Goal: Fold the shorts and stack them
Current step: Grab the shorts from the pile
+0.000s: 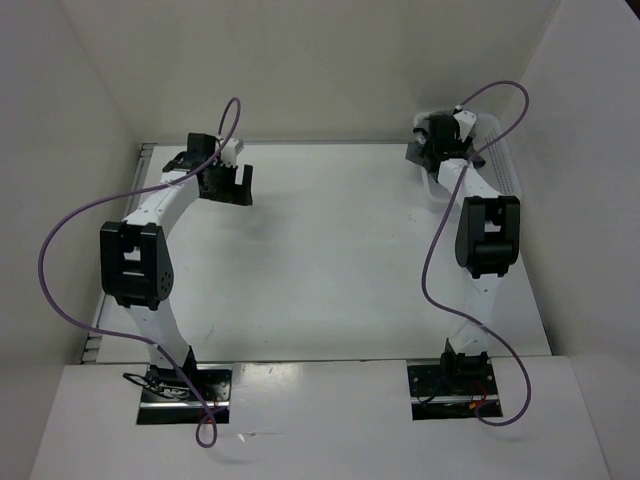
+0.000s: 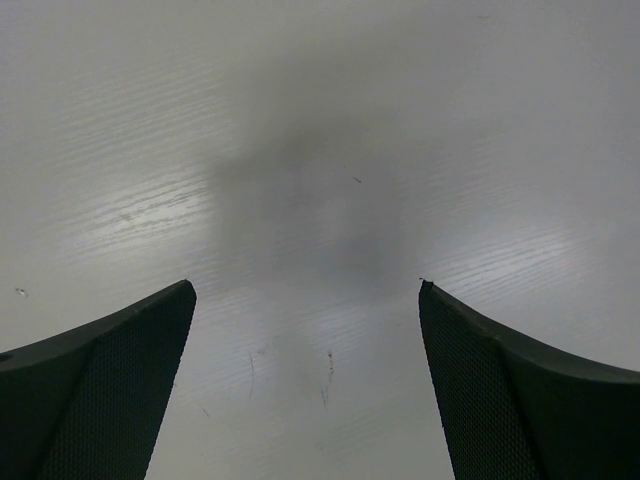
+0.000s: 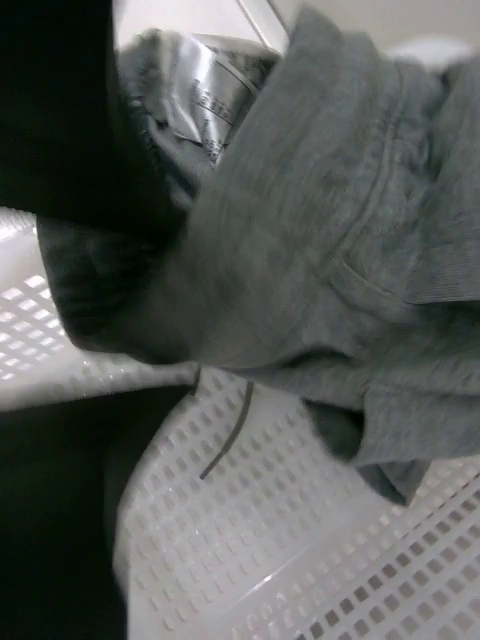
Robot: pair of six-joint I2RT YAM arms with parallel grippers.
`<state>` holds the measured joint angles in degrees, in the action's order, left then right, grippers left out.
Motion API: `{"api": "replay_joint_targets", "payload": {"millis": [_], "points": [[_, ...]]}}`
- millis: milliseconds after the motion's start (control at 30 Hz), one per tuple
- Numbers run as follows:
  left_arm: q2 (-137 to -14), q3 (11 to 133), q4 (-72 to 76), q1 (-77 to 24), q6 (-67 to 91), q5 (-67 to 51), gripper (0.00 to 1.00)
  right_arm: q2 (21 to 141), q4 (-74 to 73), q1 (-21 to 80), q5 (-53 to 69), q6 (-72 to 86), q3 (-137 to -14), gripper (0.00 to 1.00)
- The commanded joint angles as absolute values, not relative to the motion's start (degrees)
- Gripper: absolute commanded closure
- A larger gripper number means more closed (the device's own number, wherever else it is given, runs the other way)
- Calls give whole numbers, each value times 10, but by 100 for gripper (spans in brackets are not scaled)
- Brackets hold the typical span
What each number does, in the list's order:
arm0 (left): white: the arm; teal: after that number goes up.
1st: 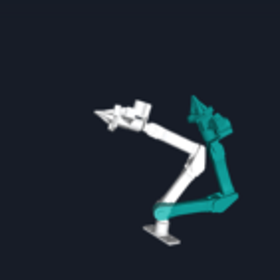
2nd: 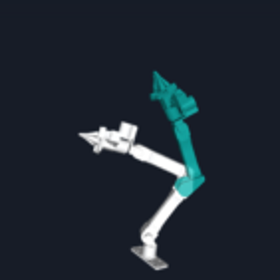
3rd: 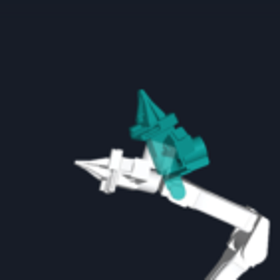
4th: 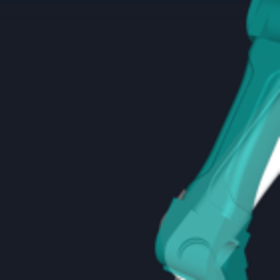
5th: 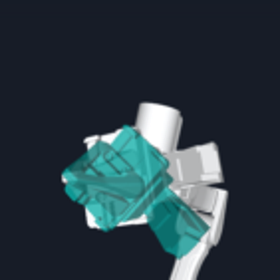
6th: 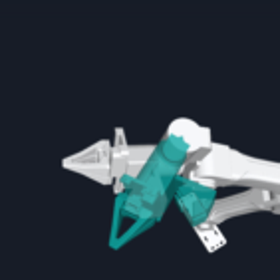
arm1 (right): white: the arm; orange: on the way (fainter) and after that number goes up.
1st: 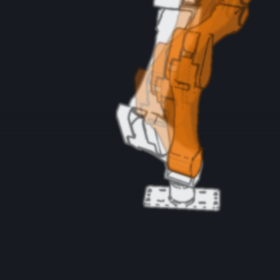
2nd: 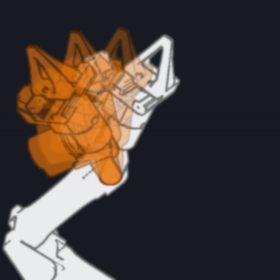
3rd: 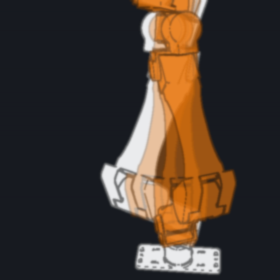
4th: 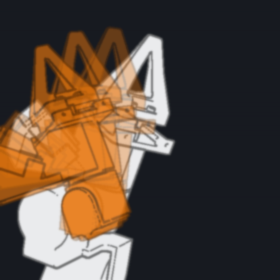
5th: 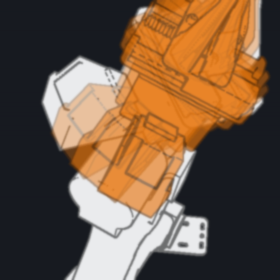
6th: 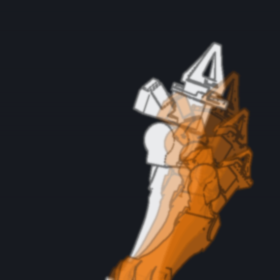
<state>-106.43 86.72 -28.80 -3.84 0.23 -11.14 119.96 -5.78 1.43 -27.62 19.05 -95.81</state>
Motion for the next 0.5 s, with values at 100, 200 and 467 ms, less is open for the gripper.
{"api": "replay_joint_targets", "payload": {"millis": [100,200,467], "points": [[-1067,899,-300,-38,0,-148,1,1223,-78,10,-356,193,-1036,89],[-1062,905,-300,-38,0,-174,1,1181,-78,17,-356,174,-1028,100],[-1056,941,-305,-38,0,-256,1,1034,22,77,-387,62,-949,100]]}}
